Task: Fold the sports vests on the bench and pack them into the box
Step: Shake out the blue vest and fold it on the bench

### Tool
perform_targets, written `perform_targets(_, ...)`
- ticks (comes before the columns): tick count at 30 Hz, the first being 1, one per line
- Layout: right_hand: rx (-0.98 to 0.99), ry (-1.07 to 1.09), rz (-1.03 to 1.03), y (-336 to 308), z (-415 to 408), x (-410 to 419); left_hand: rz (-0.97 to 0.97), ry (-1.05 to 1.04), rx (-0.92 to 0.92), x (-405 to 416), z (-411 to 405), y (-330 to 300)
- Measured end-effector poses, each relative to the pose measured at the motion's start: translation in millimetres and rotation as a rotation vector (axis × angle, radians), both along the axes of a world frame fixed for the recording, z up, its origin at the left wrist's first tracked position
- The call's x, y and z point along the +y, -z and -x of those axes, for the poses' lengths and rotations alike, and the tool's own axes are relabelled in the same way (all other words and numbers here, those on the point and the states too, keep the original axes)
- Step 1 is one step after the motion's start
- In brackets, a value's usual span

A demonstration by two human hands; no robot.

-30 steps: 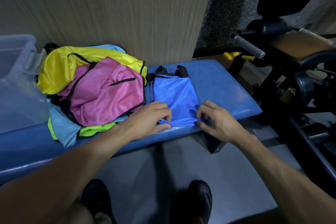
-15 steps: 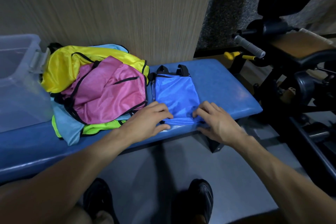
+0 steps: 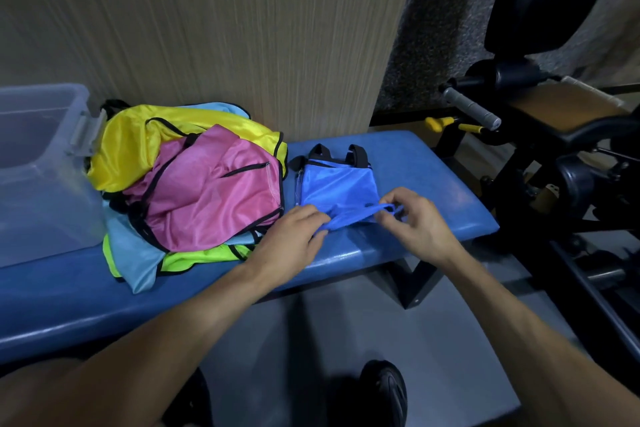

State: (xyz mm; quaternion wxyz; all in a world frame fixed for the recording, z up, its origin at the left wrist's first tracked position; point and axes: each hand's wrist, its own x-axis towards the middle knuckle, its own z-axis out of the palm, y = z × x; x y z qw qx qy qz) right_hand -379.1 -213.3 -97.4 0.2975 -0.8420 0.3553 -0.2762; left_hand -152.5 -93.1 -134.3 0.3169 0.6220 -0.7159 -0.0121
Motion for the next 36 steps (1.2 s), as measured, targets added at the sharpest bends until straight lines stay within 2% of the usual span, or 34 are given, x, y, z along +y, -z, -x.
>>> perform_targets(4,-0.317,0.023,-0.094,-33,-8,-4,0.128,-0.070,0.235,-8,0,-55)
perform_targets(7,-0.583,0.030,-0.106,-74,-17,-6,0.222,-0.025,0.382,-20,-4,-110)
perform_targets(11,-0.746,0.066,-0.163,-108,-32,-20,0.130,0.115,0.566,-52,-18,-157)
perform_targets(14,-0.737,0.128,-0.317,-92,-49,-48,-0.023,0.052,0.564,-84,-32,-152)
perform_targets(18,-0.546,0.255,-0.669,-24,-67,-82,-0.332,-0.152,0.745,-127,-45,-89)
perform_targets(21,-0.334,0.320,-0.748,12,-72,-84,-0.553,-0.373,0.872,-141,-53,-40)
perform_targets(24,-0.216,0.350,-0.573,22,-72,-96,-0.514,-0.468,0.921,-153,-63,-18)
perform_targets(26,-0.113,0.344,-0.397,22,-72,-100,-0.449,-0.469,0.856,-158,-66,-18)
perform_targets(28,0.027,0.306,-0.167,17,-69,-94,-0.450,-0.423,0.662,-154,-67,-25)
perform_targets(30,0.085,0.195,0.030,5,-70,-82,-0.426,-0.361,0.387,-142,-67,-37)
perform_targets(32,0.146,0.050,0.061,-10,-77,-60,-0.358,-0.317,0.255,-126,-67,-50)
perform_targets(34,0.312,-0.049,0.083,-19,-89,-34,-0.399,-0.286,0.327,-109,-66,-62)
perform_targets(36,0.513,-0.113,0.141,-20,-99,-15,-0.559,-0.232,0.406,-91,-63,-67)
